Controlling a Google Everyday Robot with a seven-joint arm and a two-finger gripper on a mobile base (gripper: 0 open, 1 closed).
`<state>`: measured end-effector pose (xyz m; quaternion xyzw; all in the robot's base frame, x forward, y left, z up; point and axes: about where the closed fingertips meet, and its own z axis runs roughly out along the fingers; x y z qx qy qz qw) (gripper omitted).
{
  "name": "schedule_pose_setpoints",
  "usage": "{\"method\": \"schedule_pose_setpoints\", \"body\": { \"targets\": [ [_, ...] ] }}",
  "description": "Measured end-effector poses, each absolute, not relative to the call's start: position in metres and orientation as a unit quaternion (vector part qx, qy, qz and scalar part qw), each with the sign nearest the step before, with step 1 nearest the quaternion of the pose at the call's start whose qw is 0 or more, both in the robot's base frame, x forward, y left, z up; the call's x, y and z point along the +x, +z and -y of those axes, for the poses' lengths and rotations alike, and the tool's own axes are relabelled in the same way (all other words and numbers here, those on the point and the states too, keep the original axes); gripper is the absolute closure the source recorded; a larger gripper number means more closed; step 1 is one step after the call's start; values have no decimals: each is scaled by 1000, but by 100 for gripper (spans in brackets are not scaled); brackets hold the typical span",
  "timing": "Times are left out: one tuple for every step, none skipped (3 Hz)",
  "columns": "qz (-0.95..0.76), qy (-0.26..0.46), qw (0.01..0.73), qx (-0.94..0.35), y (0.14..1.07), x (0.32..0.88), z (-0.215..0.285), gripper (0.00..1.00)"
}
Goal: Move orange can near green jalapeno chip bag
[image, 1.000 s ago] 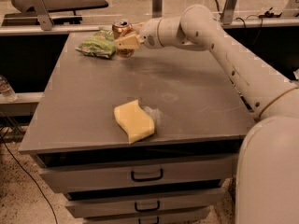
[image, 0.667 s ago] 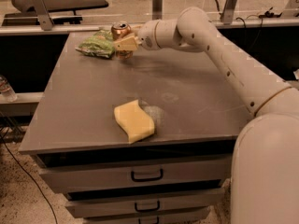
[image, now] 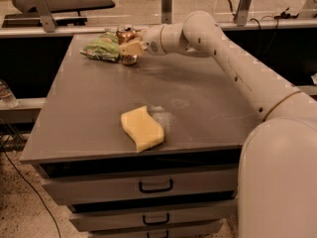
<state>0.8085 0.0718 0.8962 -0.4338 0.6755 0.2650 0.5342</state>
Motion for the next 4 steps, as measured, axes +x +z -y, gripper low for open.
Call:
{"method": "schedule_pose_setpoints", "body": {
  "targets": [
    [-678,269,530,-433,892,808,-75,0],
    [-678,269,529,-433,892,808,-75,0],
    [-675,254,556,-412,917,808,-29,0],
    [-667,228,595,-385,947,806,47,0]
  ]
}}
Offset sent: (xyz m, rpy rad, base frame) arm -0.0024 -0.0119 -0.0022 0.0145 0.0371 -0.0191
